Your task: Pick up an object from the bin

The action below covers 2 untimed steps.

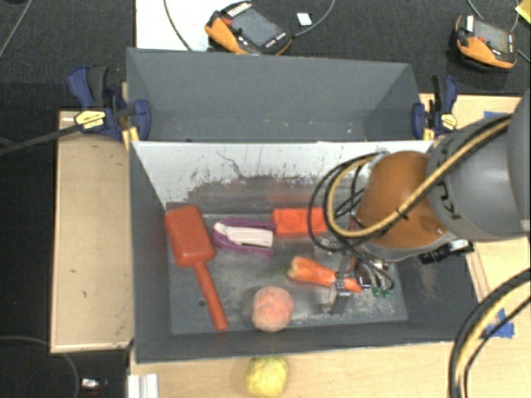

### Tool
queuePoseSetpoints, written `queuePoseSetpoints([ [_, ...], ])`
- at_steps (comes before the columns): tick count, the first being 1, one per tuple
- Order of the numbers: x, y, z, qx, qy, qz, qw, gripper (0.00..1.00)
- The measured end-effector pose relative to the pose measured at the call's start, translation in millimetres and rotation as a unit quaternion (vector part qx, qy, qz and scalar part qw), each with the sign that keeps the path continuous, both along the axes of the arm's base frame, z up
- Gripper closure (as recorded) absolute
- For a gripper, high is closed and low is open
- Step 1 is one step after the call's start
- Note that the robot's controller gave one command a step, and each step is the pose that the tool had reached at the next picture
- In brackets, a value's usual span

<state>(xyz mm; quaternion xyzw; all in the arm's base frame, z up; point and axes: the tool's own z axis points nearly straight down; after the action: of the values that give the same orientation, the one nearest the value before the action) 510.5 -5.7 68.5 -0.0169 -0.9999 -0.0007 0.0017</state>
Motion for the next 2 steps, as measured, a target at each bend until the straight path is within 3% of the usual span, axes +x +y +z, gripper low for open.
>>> queuePoseSetpoints([
  [1, -10.4, 7.9, 86.7, 0.001, -0.0128, -0.019, 0.9997, 0.00],
  [2, -2.0, 1.0, 9.9, 0.000, -0.0007, -0.003, 1.0000, 0.00],
])
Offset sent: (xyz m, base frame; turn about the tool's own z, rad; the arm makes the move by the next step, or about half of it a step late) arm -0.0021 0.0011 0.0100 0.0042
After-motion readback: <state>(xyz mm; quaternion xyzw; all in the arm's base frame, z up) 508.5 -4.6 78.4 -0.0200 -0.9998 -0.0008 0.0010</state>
